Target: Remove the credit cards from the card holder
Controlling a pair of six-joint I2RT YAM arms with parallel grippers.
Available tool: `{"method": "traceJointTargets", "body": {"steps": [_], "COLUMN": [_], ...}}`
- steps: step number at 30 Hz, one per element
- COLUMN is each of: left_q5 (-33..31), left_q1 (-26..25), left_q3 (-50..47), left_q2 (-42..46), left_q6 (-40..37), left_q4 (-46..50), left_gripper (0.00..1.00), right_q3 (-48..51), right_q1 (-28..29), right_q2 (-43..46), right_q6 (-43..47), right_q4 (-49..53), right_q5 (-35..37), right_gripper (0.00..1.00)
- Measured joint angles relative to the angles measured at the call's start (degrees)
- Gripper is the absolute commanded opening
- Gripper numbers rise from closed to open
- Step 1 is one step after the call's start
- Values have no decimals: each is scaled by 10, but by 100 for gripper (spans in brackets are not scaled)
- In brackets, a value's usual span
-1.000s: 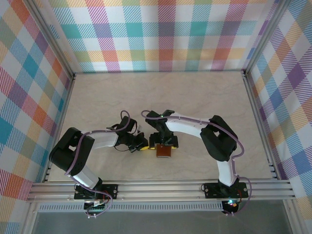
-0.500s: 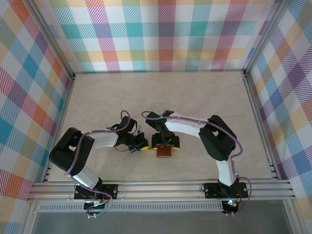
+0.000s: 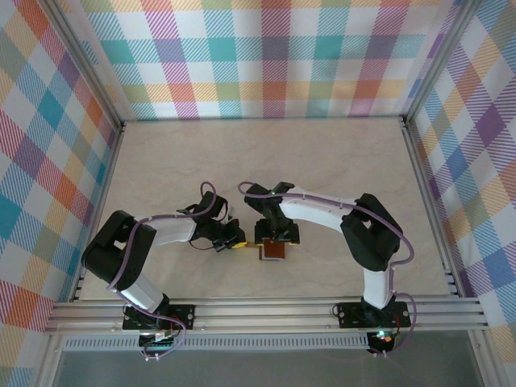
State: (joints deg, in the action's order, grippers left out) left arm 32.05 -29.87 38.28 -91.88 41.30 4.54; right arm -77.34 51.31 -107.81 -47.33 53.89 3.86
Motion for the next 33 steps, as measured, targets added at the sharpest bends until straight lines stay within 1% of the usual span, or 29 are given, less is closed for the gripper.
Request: {"method": "traceJointTargets", "body": {"steps": [7, 13, 15, 19, 21, 23, 26, 33], "left_q5": [-6, -17, -19, -32, -47, -64, -90, -141], "left_q1": [-2, -5, -7, -8, -8, -9, -11, -12], "left_q3": [10, 17, 19, 26, 31, 33, 35, 51], "left_q2": [-2, -2, -2, -2, 2, 16, 57, 162], "left_q6": [-4, -7, -8, -16, -20, -22, -24, -38], "left_q4": [19, 33, 37, 53, 75, 100, 143, 219], "left_gripper": [0, 1, 4, 15, 18, 21, 30, 39], "right_q3": [28, 54, 62, 71, 71, 72, 88, 117], "right_q1": [-19, -38, -43, -52, -53, -55, -55, -55], "right_q2": [57, 72, 73, 73, 73, 73, 87, 113], "right_q6": [17, 31, 37, 53, 60, 64, 64, 62], "right_q4": [-10, -21, -28, -35, -40, -49, -70, -118], "right_q5": [-19, -30, -33, -43, -46, -52, -63, -81], "right_gripper": [55, 33, 27, 10, 5, 3, 2, 3]}}
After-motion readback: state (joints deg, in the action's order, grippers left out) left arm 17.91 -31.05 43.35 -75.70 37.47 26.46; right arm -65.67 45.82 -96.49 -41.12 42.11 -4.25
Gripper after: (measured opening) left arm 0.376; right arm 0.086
